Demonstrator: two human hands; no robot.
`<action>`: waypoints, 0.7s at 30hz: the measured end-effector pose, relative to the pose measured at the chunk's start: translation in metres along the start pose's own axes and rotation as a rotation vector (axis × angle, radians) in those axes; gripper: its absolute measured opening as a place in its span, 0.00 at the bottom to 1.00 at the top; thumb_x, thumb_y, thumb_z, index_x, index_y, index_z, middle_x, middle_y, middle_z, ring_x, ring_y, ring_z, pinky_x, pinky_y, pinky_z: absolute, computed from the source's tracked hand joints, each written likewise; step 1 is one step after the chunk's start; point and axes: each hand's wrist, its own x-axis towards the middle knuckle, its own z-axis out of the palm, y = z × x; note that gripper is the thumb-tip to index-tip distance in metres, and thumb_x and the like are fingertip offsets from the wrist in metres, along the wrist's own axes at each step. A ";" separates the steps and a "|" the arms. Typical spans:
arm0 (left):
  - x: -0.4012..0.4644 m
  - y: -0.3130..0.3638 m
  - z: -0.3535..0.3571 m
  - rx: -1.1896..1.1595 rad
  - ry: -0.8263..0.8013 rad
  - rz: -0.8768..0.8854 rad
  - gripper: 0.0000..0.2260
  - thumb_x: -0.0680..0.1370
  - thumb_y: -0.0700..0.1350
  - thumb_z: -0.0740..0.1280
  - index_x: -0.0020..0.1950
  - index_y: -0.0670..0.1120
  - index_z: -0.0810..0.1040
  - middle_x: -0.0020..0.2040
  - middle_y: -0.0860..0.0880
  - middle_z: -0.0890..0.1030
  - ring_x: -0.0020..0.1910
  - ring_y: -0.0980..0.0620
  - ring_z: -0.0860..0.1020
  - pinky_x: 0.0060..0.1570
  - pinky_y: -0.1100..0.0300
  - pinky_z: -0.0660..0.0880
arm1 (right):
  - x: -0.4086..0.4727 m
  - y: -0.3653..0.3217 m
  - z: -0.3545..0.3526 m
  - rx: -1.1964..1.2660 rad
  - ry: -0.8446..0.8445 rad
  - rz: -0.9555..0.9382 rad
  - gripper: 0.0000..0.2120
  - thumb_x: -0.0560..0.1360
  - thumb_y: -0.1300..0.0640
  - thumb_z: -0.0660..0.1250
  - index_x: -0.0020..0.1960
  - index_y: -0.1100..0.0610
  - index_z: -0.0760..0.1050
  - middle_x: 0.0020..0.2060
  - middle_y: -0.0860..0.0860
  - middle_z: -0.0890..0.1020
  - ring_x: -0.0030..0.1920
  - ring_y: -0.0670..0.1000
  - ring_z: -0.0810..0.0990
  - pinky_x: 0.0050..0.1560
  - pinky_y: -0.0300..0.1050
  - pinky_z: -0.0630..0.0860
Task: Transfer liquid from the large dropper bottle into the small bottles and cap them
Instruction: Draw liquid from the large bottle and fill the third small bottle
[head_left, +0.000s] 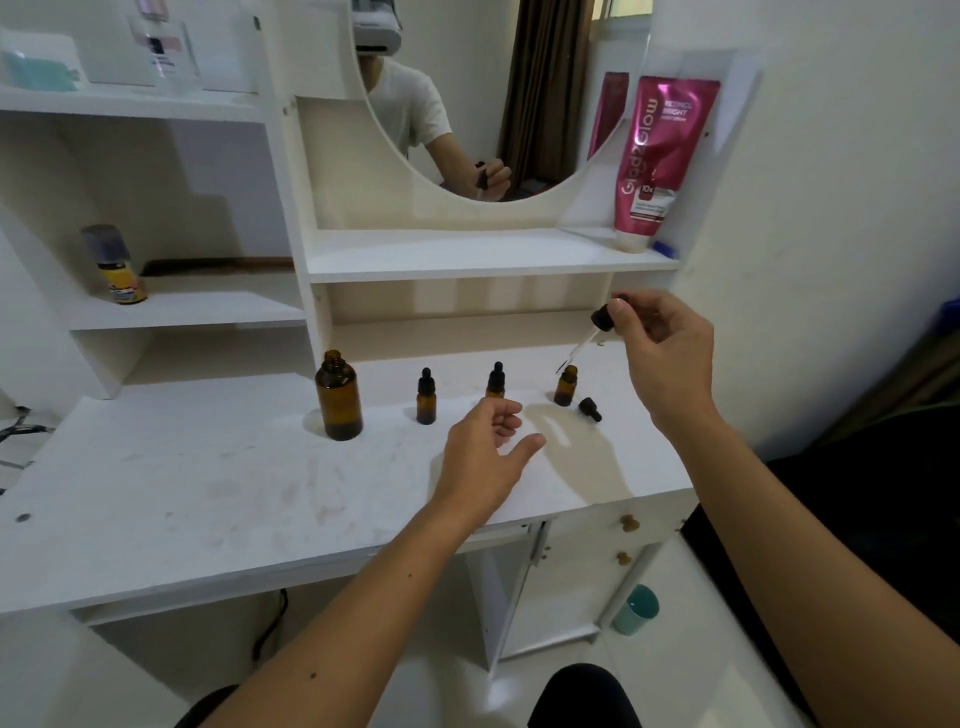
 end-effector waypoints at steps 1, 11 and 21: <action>0.004 0.002 0.008 -0.004 -0.021 0.003 0.20 0.76 0.49 0.77 0.65 0.49 0.77 0.55 0.54 0.81 0.54 0.59 0.79 0.57 0.68 0.77 | 0.002 0.004 -0.003 -0.005 0.005 0.005 0.08 0.81 0.54 0.72 0.58 0.54 0.84 0.48 0.47 0.89 0.50 0.45 0.88 0.61 0.44 0.82; 0.049 0.001 0.056 0.009 -0.038 -0.044 0.26 0.76 0.50 0.77 0.72 0.48 0.72 0.64 0.54 0.76 0.62 0.56 0.75 0.65 0.60 0.74 | 0.024 0.027 -0.011 -0.014 0.029 0.010 0.08 0.81 0.55 0.72 0.58 0.56 0.84 0.47 0.47 0.88 0.50 0.44 0.87 0.57 0.39 0.82; 0.085 -0.011 0.077 0.116 0.032 0.030 0.20 0.77 0.46 0.76 0.67 0.46 0.77 0.57 0.52 0.82 0.55 0.56 0.80 0.61 0.56 0.79 | 0.026 0.042 0.001 -0.080 -0.050 -0.021 0.08 0.80 0.55 0.73 0.58 0.57 0.84 0.45 0.46 0.88 0.48 0.44 0.87 0.58 0.44 0.83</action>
